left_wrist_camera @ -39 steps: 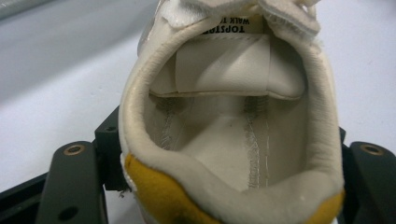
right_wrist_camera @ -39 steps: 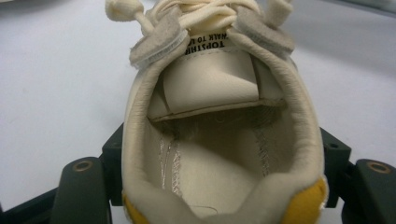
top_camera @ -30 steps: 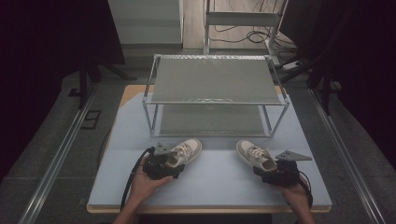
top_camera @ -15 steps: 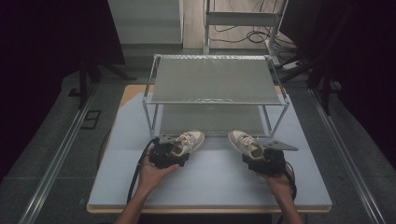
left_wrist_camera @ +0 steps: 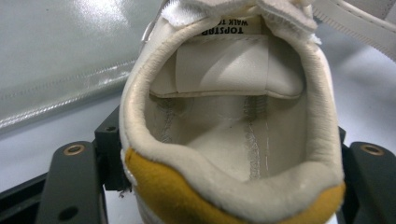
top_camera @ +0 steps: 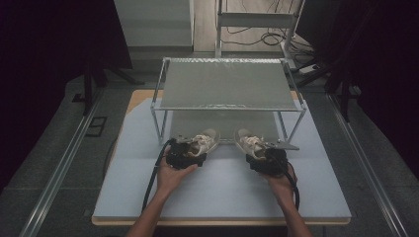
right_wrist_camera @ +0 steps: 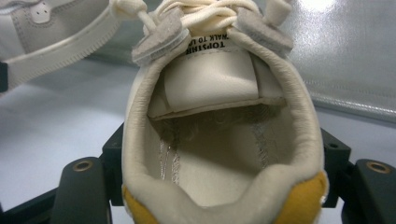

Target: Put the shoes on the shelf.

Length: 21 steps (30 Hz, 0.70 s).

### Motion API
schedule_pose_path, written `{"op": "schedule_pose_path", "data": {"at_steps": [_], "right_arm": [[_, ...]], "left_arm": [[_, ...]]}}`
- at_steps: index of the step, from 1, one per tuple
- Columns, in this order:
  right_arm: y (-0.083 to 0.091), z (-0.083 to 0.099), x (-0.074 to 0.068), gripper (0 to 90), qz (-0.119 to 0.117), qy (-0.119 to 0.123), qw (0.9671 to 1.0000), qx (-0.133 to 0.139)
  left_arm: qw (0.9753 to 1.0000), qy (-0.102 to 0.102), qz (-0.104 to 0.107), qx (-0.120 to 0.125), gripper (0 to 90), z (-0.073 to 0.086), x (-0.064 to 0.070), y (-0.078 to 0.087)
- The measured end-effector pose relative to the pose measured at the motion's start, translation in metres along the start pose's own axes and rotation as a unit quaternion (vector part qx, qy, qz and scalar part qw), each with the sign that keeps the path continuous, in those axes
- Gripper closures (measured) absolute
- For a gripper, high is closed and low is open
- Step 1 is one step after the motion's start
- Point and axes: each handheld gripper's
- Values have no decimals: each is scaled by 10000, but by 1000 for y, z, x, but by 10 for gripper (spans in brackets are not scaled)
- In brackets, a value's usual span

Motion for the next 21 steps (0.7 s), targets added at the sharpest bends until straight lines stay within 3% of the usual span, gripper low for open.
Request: {"op": "schedule_pose_path", "data": {"at_steps": [21], "right_arm": [[-42,-22,-10,292,206,-127,9997,-53]], "left_arm": [[9996,176,-235,14,291,-30,6,-43]]}}
Point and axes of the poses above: each handheld gripper's, and its own axes: y roughly backward along the jaws, z roughly out of its underside, x roughly to its right, and after that the axes turned 12 degrees about y, right-handed
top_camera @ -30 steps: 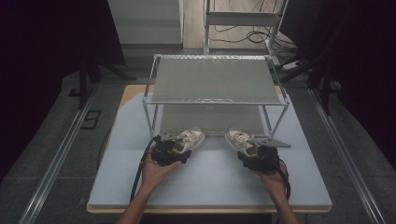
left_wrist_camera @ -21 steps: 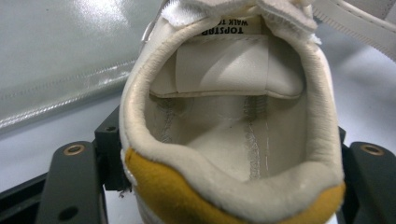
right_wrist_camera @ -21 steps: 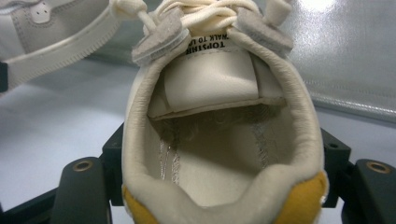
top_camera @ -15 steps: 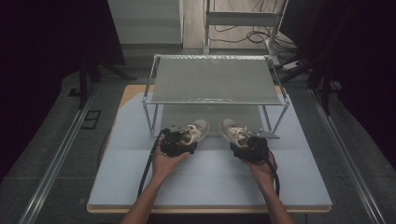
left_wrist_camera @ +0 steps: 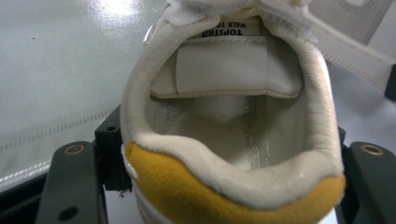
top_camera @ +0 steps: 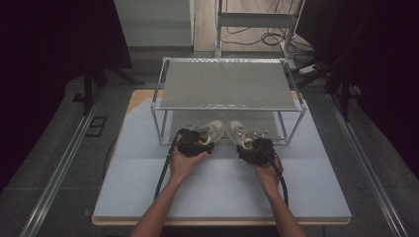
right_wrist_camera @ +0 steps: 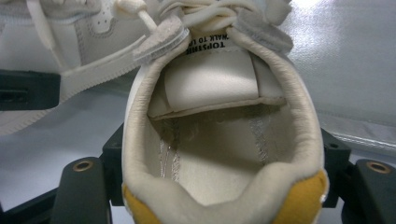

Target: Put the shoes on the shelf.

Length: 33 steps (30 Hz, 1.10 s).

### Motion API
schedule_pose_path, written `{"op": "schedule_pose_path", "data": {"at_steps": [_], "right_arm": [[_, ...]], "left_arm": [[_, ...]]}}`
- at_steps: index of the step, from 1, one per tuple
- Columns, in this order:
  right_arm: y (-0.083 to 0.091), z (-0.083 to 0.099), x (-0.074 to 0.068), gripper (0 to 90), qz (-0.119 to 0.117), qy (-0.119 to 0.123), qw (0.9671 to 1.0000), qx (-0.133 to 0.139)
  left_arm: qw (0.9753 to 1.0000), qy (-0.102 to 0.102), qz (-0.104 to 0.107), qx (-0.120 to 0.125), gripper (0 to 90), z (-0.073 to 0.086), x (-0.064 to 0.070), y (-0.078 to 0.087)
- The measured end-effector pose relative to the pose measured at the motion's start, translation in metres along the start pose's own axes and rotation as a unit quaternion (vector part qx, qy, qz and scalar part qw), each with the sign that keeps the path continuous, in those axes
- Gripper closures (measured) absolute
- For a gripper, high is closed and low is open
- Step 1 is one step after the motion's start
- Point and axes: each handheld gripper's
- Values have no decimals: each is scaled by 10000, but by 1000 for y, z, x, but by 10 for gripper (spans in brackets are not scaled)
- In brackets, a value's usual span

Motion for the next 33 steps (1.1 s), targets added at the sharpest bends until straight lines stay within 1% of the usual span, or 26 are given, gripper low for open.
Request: {"op": "schedule_pose_path", "data": {"at_steps": [5,8,9,11,12,15,18,24,30,31,33], "right_arm": [[-7,-1,-1,292,58,-19,10000,-15],[-12,-4,0,292,108,-94,9999,-30],[-13,-4,0,292,132,-109,9999,-19],[-14,-5,0,292,146,-122,9998,-22],[-17,-6,0,291,172,-161,9997,-34],[-19,-6,0,292,198,-173,9996,-49],[-21,-7,1,291,222,-196,9995,-56],[-25,-8,0,291,283,-186,9994,-74],[-30,-8,1,291,312,-246,9992,-75],[-31,-8,2,291,324,-299,9990,-66],[-32,-9,2,290,349,-322,9989,-48]], "left_arm": [[10000,33,-76,2,291,-3,1,-4],[10000,-58,-63,-3,291,-6,-1,-6],[10000,-29,-81,7,291,-7,0,-7],[9999,-34,-106,23,291,-8,1,-9],[9998,-137,-112,18,291,-10,0,-10],[9999,-111,-119,41,291,-12,0,-12],[9998,-146,-131,60,291,-13,0,-14],[9998,-91,-148,52,292,-15,-1,-19],[9997,-117,-196,25,292,-18,-1,-24],[9997,-117,-198,24,292,-19,0,-24],[9997,-126,-211,24,292,-21,1,-25]]}}
Point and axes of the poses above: each handheld gripper's, and its own axes: y roughly backward along the jaws, z roughly out of its underside, x roughly to its right, and after that the axes turned 12 degrees about y, right-handed
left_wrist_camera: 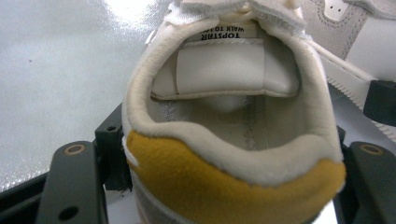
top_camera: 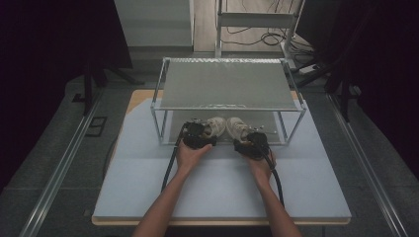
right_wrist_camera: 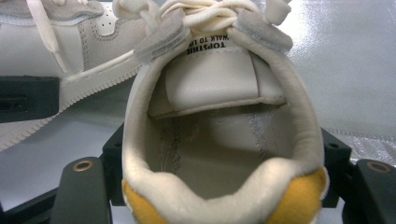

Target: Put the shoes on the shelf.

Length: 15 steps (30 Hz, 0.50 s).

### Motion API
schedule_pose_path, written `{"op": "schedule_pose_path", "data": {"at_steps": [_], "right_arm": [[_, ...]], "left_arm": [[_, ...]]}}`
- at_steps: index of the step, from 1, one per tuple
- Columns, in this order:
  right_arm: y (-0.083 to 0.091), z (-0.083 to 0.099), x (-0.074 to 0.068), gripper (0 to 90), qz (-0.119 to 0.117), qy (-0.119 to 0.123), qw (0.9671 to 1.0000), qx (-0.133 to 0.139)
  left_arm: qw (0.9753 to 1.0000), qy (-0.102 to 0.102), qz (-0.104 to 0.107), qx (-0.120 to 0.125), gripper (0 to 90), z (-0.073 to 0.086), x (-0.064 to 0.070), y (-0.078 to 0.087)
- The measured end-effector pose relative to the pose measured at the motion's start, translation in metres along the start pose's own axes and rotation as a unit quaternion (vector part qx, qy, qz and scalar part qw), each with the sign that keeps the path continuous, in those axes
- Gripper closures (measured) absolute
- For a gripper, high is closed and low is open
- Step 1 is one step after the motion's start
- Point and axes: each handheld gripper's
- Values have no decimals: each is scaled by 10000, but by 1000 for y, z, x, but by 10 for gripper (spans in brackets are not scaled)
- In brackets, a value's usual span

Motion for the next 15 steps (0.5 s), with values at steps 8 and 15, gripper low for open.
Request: {"op": "schedule_pose_path", "data": {"at_steps": [8,15], "right_arm": [[-5,1,0,288,55,-42,10000,-35],[-10,-3,-6,288,142,88,9997,-174]], "left_arm": [[9999,22,-57,-100,291,-1,1,-7],[9998,112,-139,-87,291,1,-2,-9]]}}
Point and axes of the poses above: each handheld gripper's, and its own axes: y roughly backward along the jaws, z roughly out of its underside, x roughly to its right, and after that the axes turned 12 degrees about y, right-handed
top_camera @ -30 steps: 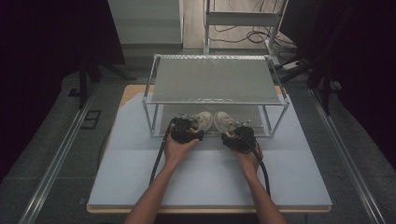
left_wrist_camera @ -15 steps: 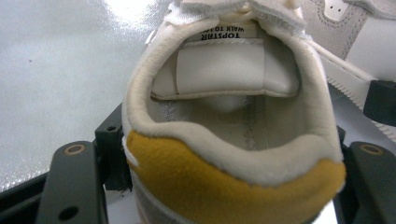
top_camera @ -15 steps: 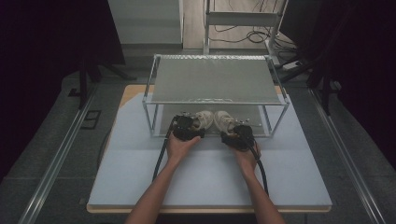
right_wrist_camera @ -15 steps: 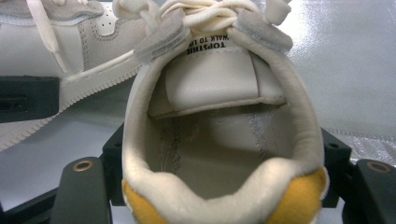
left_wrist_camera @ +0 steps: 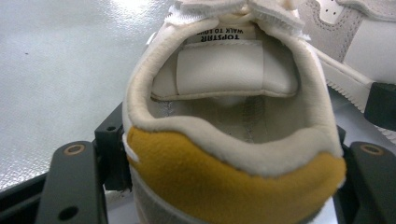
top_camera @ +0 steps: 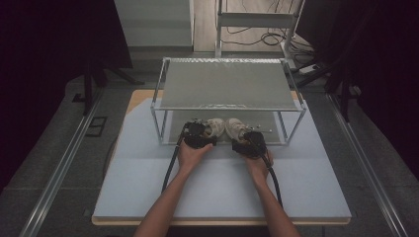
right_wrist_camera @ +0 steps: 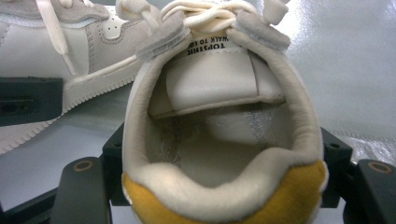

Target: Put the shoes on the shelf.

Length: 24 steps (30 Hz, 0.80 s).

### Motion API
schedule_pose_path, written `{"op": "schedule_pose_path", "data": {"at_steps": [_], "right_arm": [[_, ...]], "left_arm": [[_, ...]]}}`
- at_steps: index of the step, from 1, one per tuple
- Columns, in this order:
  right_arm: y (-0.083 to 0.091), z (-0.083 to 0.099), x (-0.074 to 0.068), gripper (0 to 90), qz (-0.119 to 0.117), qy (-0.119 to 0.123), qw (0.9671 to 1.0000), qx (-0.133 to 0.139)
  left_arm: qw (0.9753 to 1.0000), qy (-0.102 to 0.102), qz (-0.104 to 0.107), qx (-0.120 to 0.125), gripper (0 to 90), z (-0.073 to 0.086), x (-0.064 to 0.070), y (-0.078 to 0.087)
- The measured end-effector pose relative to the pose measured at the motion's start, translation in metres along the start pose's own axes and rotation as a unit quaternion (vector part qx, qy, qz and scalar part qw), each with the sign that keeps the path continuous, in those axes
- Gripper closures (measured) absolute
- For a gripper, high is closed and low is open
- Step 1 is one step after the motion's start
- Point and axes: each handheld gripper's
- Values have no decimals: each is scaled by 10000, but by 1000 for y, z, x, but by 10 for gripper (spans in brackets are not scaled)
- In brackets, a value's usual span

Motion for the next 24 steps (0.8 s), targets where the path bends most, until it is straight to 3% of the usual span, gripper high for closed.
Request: {"op": "schedule_pose_path", "data": {"at_steps": [2,4,8,10,19,20,22,23,24], "right_arm": [[-1,-2,-1,288,-5,33,10000,8],[-3,-4,-1,287,-14,73,10000,45],[-6,-5,0,287,-22,101,9999,28],[-7,-6,0,286,-30,89,9999,49],[-8,-8,-2,285,65,101,9999,76],[-8,-8,-2,285,70,97,9999,72],[-8,-8,-3,283,86,118,9999,60],[-9,-7,-3,282,81,104,9999,52],[-9,-7,-3,281,69,98,9999,34]], "left_arm": [[9995,310,-37,37,291,1,2,0],[9998,172,-60,63,290,-1,0,0],[9997,217,-90,37,290,-1,-1,-2],[9999,97,-106,39,290,-2,-2,-2],[9997,160,-141,85,288,-1,1,-4],[9994,283,-183,88,288,0,3,-5],[9997,79,-213,82,287,0,3,-5],[9994,249,-221,70,286,2,5,-6],[9997,78,-222,57,284,1,3,-6]]}}
Point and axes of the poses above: each handheld gripper's, and its own axes: y roughly backward along the jaws, z roughly out of its underside, x roughly to its right, and after that the axes turned 12 degrees about y, right-handed
